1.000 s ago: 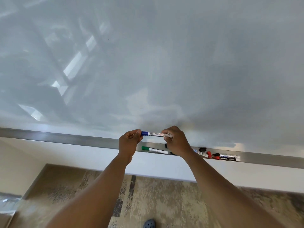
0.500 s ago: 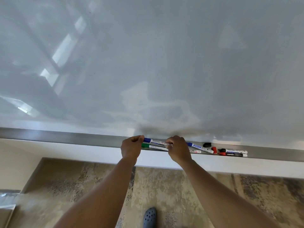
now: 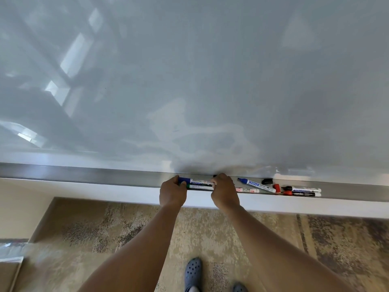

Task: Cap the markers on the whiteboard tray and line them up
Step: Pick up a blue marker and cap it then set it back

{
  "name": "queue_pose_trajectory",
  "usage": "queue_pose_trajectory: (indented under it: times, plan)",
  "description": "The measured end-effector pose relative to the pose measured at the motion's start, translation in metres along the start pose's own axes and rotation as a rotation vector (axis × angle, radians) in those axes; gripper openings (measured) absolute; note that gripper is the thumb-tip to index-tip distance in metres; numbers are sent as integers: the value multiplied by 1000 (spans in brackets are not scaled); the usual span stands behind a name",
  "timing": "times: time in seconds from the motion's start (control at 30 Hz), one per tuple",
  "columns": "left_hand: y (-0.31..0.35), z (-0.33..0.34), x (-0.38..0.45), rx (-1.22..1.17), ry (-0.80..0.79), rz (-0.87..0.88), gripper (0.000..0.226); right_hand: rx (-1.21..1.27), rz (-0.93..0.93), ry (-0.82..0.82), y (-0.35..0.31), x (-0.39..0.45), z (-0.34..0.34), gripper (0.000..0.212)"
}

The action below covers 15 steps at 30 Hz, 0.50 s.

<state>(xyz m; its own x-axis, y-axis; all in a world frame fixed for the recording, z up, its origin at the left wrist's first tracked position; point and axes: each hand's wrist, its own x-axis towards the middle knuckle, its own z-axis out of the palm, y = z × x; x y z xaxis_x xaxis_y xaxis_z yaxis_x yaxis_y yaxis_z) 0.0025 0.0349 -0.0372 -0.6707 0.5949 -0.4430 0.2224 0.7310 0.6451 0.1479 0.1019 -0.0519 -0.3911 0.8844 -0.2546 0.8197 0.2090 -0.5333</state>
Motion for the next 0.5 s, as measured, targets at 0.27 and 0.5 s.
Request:
queue_pose_trajectory:
  times: [0.27, 0.5]
  plan:
    - [-3, -1, 0, 93, 18, -2, 24, 12, -30, -38, -2, -5, 3, 45]
    - [4, 0, -3, 72, 121, -2, 32, 71, -40, 54, 9, -9, -4, 28]
